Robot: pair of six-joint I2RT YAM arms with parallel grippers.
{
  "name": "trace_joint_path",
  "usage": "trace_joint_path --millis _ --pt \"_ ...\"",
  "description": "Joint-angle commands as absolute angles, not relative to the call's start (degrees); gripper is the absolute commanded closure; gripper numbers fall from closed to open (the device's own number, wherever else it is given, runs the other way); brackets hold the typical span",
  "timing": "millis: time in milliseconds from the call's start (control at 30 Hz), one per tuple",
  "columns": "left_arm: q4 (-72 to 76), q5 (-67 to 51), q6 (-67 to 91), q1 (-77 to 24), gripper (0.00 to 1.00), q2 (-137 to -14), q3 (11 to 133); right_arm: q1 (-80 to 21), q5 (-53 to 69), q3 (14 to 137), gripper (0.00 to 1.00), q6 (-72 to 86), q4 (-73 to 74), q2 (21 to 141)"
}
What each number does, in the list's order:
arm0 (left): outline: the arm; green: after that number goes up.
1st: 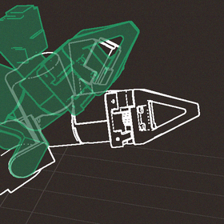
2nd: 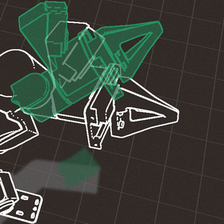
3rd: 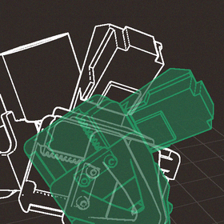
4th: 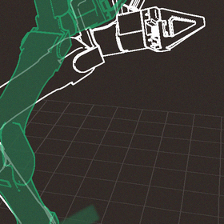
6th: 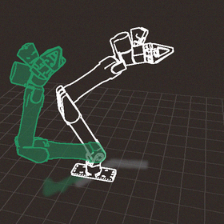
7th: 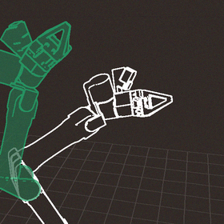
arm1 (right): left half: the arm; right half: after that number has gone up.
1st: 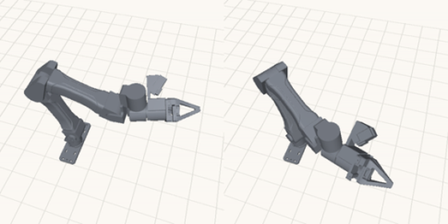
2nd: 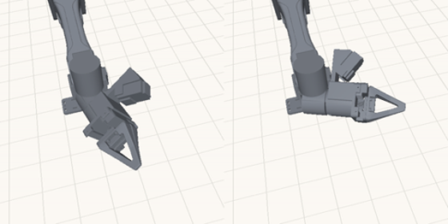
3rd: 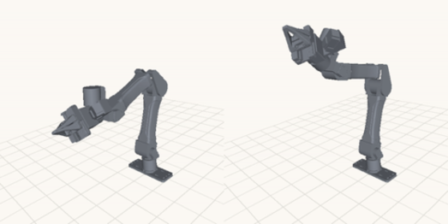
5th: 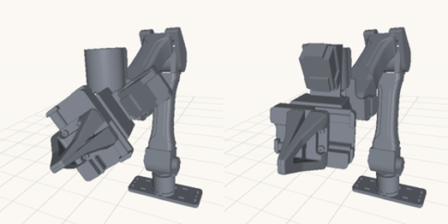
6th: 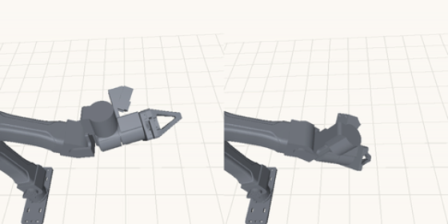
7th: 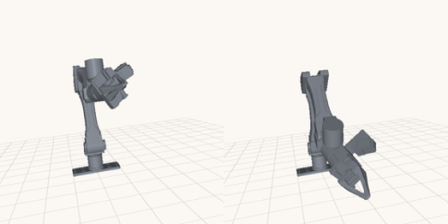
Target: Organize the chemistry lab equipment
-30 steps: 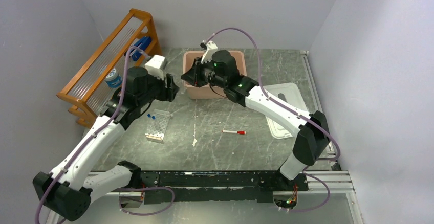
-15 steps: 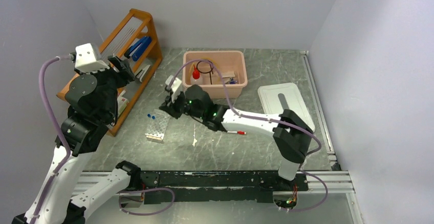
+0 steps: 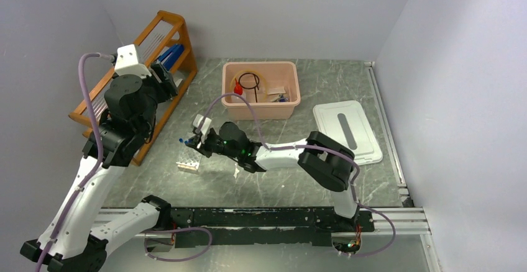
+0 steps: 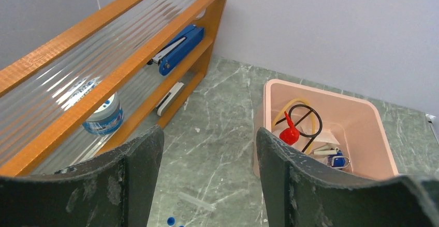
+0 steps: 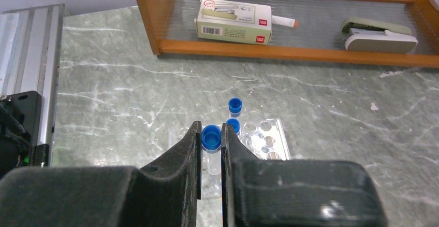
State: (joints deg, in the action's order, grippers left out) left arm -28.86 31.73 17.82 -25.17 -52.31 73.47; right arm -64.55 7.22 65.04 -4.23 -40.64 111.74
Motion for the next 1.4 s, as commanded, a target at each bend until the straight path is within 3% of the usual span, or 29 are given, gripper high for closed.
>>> trace_joint_path --millis 0,1367 --pt "-29.00 30.30 18.59 -24.79 0.30 -52.93 74.96 -64.95 8.04 67.32 1.00 -6.02 -46.92 114.70" --pt "-29.59 31.50 16.59 -24.79 0.29 -55.32 75.21 -64.82 4.31 70.67 0.99 -10.04 -44.73 122.46"
